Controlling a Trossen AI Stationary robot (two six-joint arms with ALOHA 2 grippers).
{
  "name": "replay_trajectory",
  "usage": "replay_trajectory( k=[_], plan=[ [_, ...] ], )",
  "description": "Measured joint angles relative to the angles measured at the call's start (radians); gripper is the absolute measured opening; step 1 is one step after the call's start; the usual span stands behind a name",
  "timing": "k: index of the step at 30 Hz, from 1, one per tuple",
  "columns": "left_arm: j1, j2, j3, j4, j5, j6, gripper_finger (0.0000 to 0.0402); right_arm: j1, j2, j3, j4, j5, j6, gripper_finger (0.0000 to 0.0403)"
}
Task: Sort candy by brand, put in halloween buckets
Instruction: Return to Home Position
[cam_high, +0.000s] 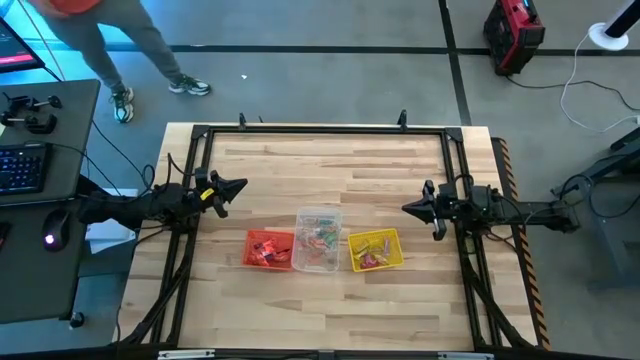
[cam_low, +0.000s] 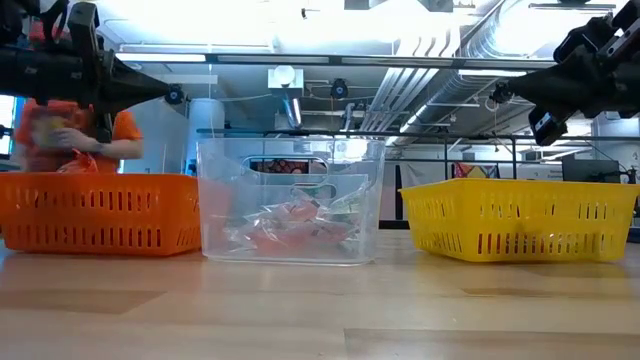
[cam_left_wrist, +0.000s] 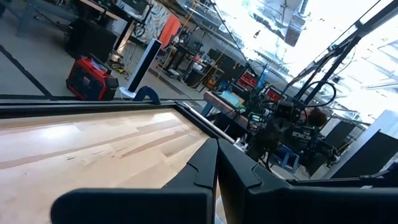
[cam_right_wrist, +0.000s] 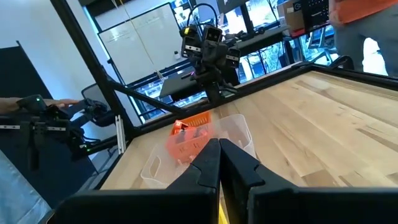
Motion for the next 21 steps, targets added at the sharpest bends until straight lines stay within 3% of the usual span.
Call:
replay_trajectory(
  k=[21],
  plan=[
    [0.000, 0.008, 0.000, -0.001, 0.000, 0.000, 0.0001, 0.000, 0.000, 0.000, 0.000, 0.000, 0.000, 0.0000]
  ],
)
